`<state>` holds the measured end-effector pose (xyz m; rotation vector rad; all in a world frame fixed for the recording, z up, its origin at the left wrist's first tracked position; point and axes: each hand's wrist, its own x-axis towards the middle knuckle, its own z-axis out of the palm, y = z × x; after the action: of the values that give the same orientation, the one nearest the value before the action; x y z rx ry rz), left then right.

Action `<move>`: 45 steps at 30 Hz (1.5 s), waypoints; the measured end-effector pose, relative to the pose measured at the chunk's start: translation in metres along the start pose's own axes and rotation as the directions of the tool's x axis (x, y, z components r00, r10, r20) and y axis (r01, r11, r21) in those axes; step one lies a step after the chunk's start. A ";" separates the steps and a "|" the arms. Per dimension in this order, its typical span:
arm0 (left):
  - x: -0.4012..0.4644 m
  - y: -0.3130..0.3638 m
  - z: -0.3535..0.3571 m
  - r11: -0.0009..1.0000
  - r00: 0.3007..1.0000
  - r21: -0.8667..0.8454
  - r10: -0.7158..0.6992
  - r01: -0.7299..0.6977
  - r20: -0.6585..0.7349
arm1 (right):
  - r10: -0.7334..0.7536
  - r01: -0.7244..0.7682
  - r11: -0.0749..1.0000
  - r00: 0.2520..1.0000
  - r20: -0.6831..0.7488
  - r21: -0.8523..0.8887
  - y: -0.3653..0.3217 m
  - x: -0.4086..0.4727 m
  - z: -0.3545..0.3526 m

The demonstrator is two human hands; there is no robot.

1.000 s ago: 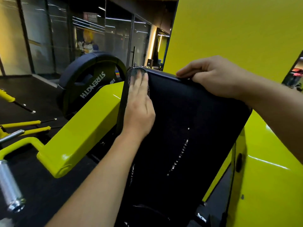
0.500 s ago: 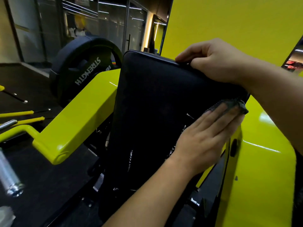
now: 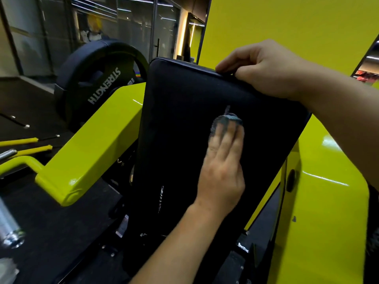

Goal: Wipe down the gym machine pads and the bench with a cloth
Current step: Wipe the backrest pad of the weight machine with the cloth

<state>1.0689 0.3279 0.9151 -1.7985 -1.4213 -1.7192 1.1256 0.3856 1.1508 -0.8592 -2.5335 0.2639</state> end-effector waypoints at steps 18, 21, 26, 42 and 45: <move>0.016 -0.052 -0.042 0.931 0.957 0.234 0.251 -0.280 0.146 | -0.023 0.019 0.993 0.999 -0.029 -0.116 -0.002 -0.002 0.003; 0.026 -0.074 -0.058 0.954 0.986 0.250 0.149 -0.164 0.078 | -0.030 0.026 0.991 0.999 -0.031 -0.128 -0.001 -0.002 0.003; 0.043 -0.111 -0.088 0.963 0.996 0.255 -0.093 0.087 0.012 | -0.031 0.029 0.992 0.999 -0.013 -0.121 -0.002 -0.005 0.002; -0.007 0.008 0.010 0.998 0.999 -0.035 -0.050 0.049 -0.005 | -0.021 0.020 0.995 1.000 -0.014 -0.094 -0.004 -0.004 0.002; -0.025 0.028 0.020 0.998 0.992 -0.023 0.059 -0.057 0.114 | -0.022 0.020 0.996 0.999 -0.023 -0.088 -0.004 -0.005 0.002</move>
<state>1.1076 0.3181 0.8995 -1.9576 -1.3861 -1.6305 1.1258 0.3795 1.1490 -0.8623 -2.5470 0.1360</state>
